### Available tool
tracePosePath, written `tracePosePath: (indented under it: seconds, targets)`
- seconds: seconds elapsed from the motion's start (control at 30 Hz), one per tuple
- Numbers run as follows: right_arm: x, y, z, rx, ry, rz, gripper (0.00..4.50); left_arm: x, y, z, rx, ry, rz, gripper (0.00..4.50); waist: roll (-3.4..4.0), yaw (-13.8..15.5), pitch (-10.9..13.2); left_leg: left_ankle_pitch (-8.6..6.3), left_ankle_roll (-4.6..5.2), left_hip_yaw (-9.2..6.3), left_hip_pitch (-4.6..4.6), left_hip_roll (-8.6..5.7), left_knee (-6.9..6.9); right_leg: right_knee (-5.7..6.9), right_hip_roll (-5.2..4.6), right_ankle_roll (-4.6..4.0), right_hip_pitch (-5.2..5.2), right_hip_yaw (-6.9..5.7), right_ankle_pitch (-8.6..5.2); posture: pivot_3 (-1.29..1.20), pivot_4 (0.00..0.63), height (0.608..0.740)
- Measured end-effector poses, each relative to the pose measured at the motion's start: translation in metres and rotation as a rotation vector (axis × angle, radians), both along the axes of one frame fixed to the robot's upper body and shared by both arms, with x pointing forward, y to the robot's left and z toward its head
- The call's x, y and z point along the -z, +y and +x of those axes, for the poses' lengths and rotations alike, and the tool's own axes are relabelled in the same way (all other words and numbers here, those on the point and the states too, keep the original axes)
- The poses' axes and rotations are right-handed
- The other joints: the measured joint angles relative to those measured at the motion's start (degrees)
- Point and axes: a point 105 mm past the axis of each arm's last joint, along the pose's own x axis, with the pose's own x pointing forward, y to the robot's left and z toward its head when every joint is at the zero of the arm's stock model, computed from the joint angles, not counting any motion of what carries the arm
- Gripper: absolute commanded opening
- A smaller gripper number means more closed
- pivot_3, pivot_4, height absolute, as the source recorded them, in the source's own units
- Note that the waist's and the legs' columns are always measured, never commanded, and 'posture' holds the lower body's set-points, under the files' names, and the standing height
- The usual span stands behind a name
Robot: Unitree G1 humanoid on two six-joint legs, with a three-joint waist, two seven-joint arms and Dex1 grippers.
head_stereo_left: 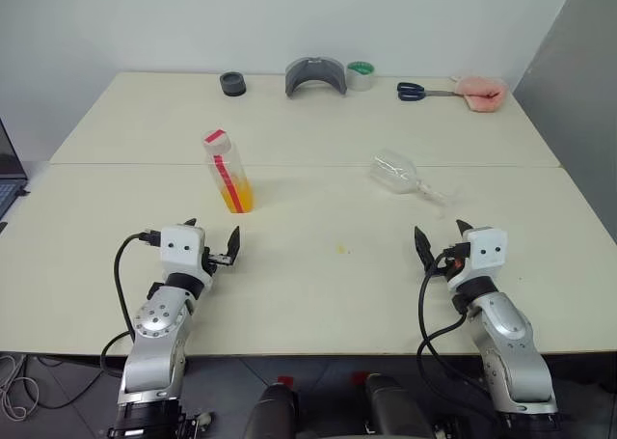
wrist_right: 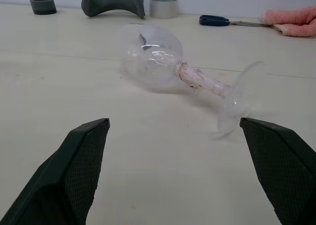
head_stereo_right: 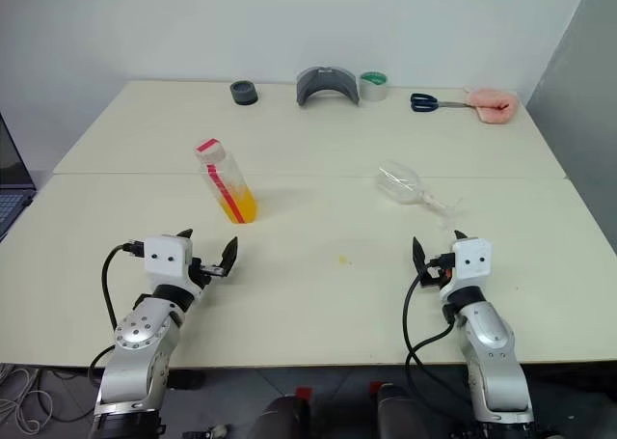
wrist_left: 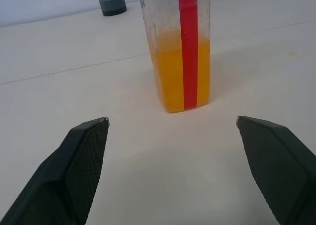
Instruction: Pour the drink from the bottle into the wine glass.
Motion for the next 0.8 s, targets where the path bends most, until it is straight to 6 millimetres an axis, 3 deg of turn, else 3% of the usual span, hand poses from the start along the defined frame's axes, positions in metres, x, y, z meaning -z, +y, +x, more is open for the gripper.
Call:
tracePosePath:
  seconds: [0.8]
  targets:
    - [-0.002, 0.001, 0.0, -0.054, -0.002, -0.043, 4.5, -0.011, -0.008, 0.002, 0.026, -0.039, -0.037, 4.45, 0.0, 0.0, 0.0, 0.0, 0.0, 0.01, 0.0, -0.01, 0.0, 0.0, 0.0, 0.0, 0.0, 0.0, 0.0, 0.0, 0.15, 0.74]
